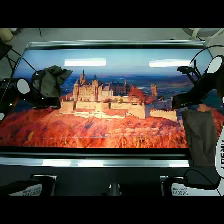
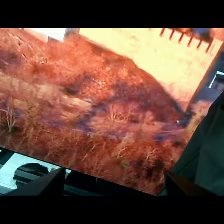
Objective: Fold the shirts.
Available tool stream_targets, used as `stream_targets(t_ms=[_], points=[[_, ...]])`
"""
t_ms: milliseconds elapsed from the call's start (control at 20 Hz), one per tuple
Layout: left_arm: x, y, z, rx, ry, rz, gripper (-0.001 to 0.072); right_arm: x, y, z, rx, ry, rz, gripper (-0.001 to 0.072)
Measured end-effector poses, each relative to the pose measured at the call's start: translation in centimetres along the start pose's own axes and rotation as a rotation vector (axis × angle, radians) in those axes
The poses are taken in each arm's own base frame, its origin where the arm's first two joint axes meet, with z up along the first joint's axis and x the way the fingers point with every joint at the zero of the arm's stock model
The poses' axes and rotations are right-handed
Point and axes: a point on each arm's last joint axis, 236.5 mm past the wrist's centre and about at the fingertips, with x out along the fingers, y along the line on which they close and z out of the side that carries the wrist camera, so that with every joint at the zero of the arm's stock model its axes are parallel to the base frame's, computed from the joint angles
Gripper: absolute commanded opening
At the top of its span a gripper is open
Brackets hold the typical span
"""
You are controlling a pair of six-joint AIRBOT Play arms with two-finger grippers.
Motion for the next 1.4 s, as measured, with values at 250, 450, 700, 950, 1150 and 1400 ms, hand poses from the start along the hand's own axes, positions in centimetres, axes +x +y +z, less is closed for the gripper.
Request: stream_targets(t_ms=[250, 450, 700, 950, 1150, 1400], points=[[0.1, -0.4, 3.8, -0.038, -0.154, -0.016, 0.0672, -0.1, -0.9, 2.0, 0.003, -0.083, -0.039, 0.0667], [-0.7, 3.1, 11.3, -0.181, -0.35, 0.003, 0.0672, -0.6, -2.2, 4.8, 0.003, -0.205, -0.095, 0.0665], [4.7, 11.7, 13.5, -0.597, -0.21, 0.016, 0.0671, -1.1, -2.7, 6.6, 0.003, -0.282, -0.117, 0.0665], [10.4, 12.2, 14.0, -0.765, -0.131, -0.094, 0.0635, -1.2, -2.9, 7.0, 0.003, -0.302, -0.122, 0.0665], [11.0, 11.0, 16.4, -0.777, -0.195, -0.149, 0.0024, -1.4, -2.8, 7.1, -0.005, -0.308, -0.125, 0.0664], [4.1, 9.0, 20.1, -0.624, -0.359, -0.204, 0.0023, -6.0, -2.5, 6.9, -0.05, -0.403, -0.189, 0.0664]])
